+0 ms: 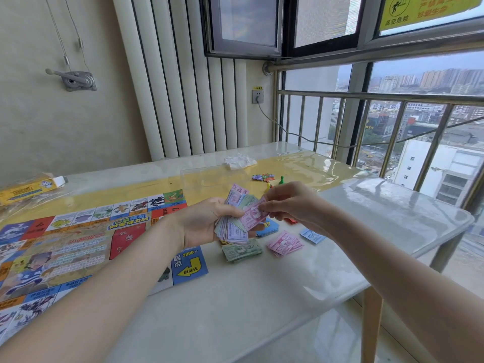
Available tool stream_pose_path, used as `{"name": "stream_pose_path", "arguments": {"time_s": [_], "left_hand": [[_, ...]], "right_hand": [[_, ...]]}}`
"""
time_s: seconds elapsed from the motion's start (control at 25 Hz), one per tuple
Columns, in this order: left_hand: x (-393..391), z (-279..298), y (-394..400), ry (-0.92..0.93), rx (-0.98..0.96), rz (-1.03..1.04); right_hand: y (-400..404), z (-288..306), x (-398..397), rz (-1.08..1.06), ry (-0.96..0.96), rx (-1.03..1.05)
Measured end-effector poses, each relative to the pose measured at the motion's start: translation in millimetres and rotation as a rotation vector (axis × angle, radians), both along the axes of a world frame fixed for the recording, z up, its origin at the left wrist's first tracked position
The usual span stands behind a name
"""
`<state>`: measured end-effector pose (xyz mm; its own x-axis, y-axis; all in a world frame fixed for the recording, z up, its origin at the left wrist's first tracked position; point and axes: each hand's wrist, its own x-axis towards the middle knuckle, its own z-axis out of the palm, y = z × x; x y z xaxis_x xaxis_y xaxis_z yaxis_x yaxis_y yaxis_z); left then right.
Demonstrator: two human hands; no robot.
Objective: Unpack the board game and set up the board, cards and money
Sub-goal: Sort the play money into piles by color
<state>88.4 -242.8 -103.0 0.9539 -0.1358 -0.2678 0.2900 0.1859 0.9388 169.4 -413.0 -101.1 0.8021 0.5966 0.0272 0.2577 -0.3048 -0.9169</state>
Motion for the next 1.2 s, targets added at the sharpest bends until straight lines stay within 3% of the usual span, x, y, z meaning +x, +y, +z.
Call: {"name": "stream_pose_path", "arguments": {"time_s": [0.44, 0.68, 0.8, 0.88, 1.08, 1.2], "left_hand": [[12.2, -1.3, -4.9, 0.023, 0.122, 0.081], [7.7, -0.9, -9.4, 0.085, 0.178, 0.063], [6.8, -3.8, -18.0, 0.121, 0.208, 0.047], [6.3, -4.2, -20.9, 0.139, 0.224, 0.041], [8.6, -4.4, -28.6, 0.155, 0.268, 0.033], [12.1, -7.3, -33.1, 0.166, 0.289, 0.060]], "right_hand": [[-21.2, 3.9, 17.7, -0.052, -0.055, 0.039], [-36.3, -18.2, 19.4, 0.059, -0.158, -0.260], [-30.9, -27.5, 18.7, 0.067, -0.480, -0.508], [-33.8, -22.1, 17.1, 0.082, -0.596, -0.573], [-34.9, -11.9, 14.5, 0.343, -0.649, -0.723], [-31.8, -19.3, 17.8, 0.378, -0.614, -0.806]]}}
